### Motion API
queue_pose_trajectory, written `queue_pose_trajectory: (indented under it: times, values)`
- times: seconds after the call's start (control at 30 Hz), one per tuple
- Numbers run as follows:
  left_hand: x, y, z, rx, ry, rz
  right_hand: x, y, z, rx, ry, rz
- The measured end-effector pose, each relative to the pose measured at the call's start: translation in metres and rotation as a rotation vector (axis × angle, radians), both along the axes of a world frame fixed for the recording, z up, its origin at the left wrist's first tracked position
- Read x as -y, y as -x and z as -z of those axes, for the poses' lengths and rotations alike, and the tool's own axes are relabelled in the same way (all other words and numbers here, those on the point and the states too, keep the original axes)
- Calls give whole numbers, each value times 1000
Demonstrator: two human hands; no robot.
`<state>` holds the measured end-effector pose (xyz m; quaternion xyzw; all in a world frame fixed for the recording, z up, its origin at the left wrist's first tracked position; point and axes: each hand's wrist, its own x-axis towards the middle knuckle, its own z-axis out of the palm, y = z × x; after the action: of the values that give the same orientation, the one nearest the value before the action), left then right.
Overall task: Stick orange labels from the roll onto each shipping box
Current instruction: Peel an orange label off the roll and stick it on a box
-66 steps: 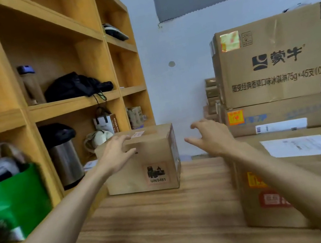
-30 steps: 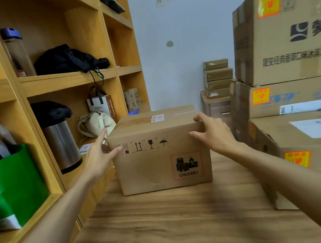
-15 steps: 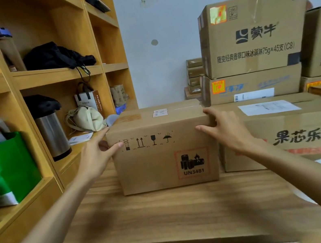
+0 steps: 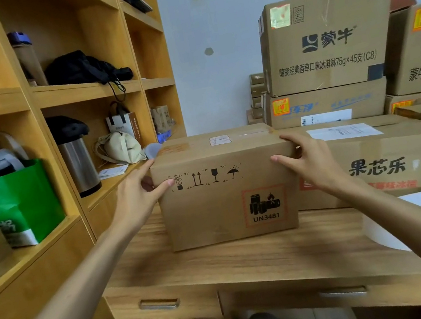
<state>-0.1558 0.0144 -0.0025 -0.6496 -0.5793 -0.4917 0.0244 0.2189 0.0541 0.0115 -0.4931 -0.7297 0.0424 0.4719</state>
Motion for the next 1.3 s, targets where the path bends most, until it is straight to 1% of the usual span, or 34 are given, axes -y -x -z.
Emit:
queue_pose_trajectory:
  times: [0.17,0.2,0.23,0.3,0.37,0.43,0.5,0.57,0.83,0.97,1.07,1.17,1.3]
  values:
    - [4,-6,-5,-38,46,-2,0,-5,2,14,2,-27]
    - [6,-7,-6,-90,41,-48,2,-7,2,26,9,-32]
    - [8,-9,-8,-184,4,-117,4,-10,2,44,14,-29]
    - [12,-16,-10,-430,-157,-214,9,-21,3,95,0,-3]
    - [14,-33,-13,-607,-327,-161,14,-36,6,168,-11,29]
    - [12,-61,-13,-665,-385,-13,19,-54,11,233,-23,39]
    - [8,-97,-8,-670,-378,153,25,-72,16,283,-43,47]
    - [3,-136,0,-667,-301,284,30,-92,24,332,-41,53]
    - [-17,-282,53,-602,63,598,60,-174,44,398,184,91]
    - [-16,-336,74,-504,158,752,75,-207,56,437,280,176]
    - [-14,-364,87,-412,161,829,85,-218,66,398,312,170]
    - [-10,-380,99,-330,164,900,91,-222,79,297,369,89]
    - [-9,-377,101,-290,197,882,94,-220,93,213,411,72]
